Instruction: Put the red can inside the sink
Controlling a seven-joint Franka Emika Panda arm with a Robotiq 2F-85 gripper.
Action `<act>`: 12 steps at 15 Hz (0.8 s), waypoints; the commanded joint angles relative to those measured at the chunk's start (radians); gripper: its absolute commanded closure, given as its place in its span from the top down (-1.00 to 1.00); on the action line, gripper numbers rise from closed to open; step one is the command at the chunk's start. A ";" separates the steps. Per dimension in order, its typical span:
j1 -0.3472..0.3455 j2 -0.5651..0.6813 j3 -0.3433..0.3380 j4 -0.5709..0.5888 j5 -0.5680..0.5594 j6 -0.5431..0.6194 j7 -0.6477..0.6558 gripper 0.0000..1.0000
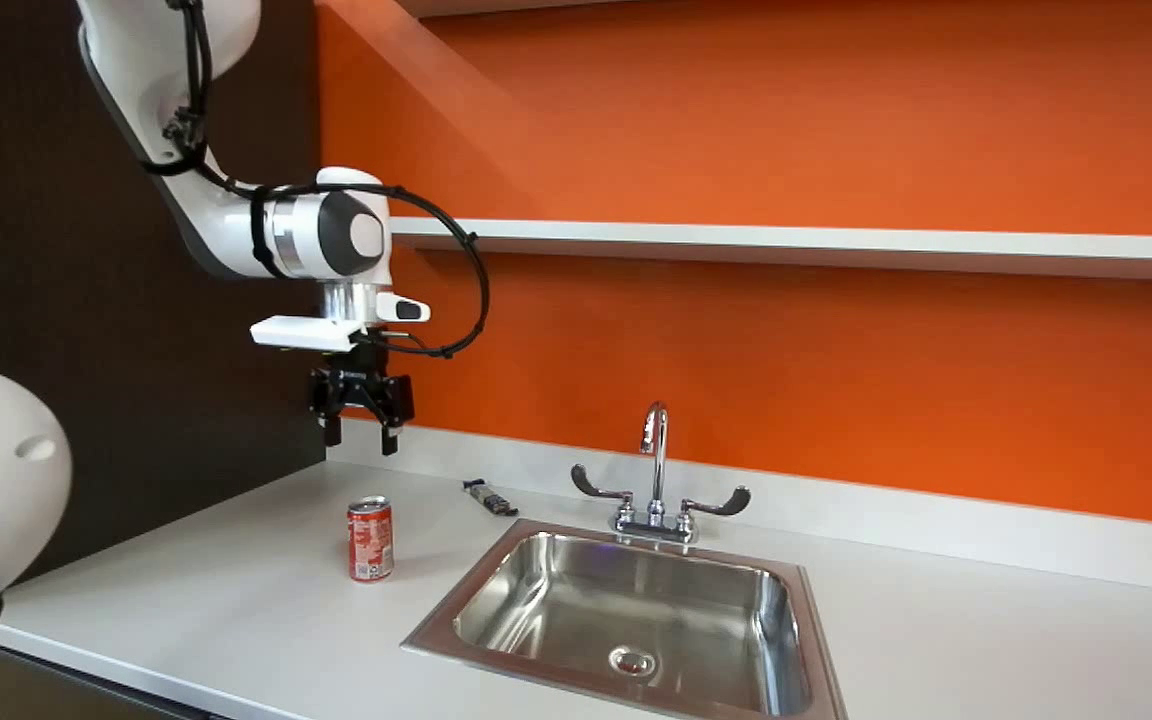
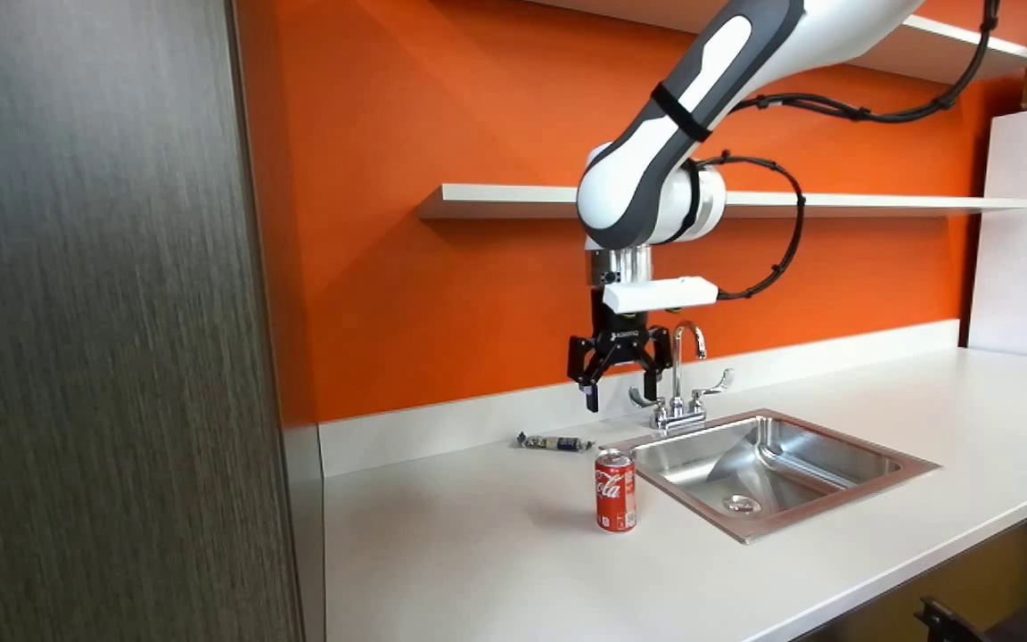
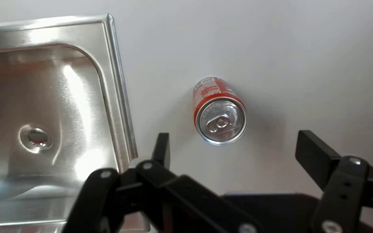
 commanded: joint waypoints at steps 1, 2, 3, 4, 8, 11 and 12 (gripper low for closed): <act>0.017 0.081 -0.004 0.055 -0.003 0.005 0.022 1.00; 0.019 0.099 -0.007 0.063 -0.003 0.004 0.024 1.00; 0.019 0.119 -0.010 0.070 -0.006 0.011 0.026 1.00; 0.019 0.138 -0.012 0.078 -0.006 0.014 0.026 1.00; 0.020 0.209 -0.026 0.097 0.000 0.067 0.025 1.00; 0.020 0.243 -0.043 0.105 -0.001 0.101 0.032 1.00; 0.021 0.250 -0.050 0.107 -0.003 0.100 0.034 1.00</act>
